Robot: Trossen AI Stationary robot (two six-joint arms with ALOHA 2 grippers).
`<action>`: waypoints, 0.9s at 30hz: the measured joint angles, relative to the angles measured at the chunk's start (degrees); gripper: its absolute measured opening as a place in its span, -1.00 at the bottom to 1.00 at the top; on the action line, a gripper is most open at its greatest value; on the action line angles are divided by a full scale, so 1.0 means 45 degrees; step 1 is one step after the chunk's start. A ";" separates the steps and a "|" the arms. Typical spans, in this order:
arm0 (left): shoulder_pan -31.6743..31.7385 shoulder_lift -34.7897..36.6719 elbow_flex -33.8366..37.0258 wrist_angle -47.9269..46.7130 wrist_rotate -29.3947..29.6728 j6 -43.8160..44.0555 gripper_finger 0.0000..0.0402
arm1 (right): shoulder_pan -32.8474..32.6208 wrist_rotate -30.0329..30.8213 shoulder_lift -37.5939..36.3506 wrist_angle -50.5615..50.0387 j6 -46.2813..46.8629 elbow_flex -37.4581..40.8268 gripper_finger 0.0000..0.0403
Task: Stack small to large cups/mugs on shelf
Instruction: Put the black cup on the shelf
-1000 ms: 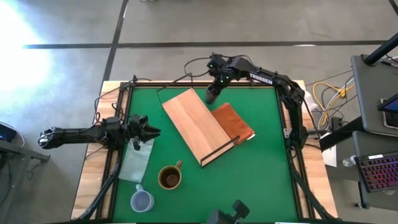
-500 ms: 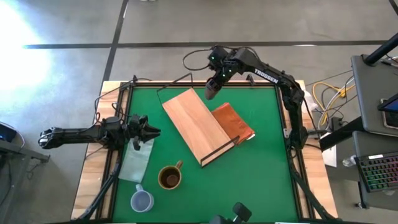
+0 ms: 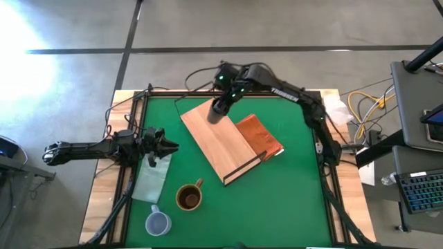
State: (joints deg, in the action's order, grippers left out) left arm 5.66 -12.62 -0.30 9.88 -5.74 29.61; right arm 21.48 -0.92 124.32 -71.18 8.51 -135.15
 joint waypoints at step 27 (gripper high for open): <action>0.0004 0.0005 0.0000 0.0022 0.0000 0.0000 -0.53 | 0.0091 0.0015 0.1664 0.1894 0.0894 0.0029 -0.84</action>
State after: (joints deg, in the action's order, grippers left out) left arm 5.67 -12.60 -0.30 9.98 -5.74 29.61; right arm 21.89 -0.85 131.81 -62.65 12.53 -135.02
